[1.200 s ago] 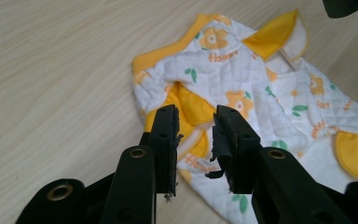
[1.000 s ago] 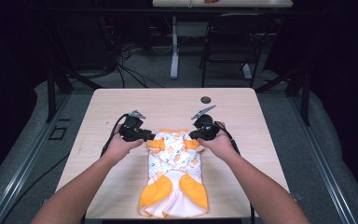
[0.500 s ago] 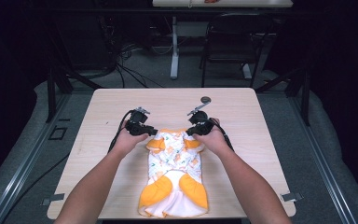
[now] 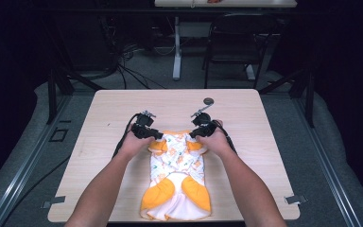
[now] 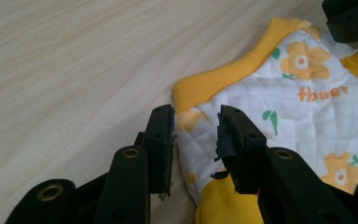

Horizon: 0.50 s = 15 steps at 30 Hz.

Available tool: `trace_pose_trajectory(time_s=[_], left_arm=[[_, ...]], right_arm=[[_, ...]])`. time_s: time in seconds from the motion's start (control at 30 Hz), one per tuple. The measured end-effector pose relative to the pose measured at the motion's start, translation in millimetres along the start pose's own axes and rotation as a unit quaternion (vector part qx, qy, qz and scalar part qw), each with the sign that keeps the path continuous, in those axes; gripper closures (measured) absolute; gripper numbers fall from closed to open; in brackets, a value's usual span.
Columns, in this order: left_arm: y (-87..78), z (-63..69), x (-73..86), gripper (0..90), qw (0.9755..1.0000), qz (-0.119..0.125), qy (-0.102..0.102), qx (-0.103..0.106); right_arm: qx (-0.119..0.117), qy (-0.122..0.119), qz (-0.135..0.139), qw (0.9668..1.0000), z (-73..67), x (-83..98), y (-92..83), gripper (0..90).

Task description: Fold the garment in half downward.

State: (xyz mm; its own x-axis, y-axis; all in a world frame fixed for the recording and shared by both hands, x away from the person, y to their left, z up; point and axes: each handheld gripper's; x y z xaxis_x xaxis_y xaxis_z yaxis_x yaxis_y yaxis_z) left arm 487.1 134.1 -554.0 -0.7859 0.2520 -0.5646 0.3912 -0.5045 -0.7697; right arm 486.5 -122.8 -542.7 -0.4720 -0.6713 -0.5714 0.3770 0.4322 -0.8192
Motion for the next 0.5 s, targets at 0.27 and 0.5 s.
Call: trace_pose_trajectory(time_s=[0.27,0.5], left_arm=[[6.1,-1.9,6.3,68.6,0.9999,-0.001,-0.012,-0.005],[9.4,0.2,7.2,71.2,0.9999,0.0,-0.005,-0.012]], right_arm=[[0.006,0.005,-0.011,0.9999,-3.0,-0.8,11.1,75.1],[0.013,0.001,-0.022,0.9997,-5.0,-1.3,16.6,79.0]])
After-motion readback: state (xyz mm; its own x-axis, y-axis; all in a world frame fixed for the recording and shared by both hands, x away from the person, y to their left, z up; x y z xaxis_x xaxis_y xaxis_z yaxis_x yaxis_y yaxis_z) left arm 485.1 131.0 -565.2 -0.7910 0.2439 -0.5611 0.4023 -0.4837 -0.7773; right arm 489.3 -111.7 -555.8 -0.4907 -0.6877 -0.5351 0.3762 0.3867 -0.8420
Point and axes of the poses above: each handheld gripper's, and its own axes: y roughly forward along the jaws, x roughly out of its underside, z roughly to its right, and after that the axes turned 13 degrees about -y, right-handed
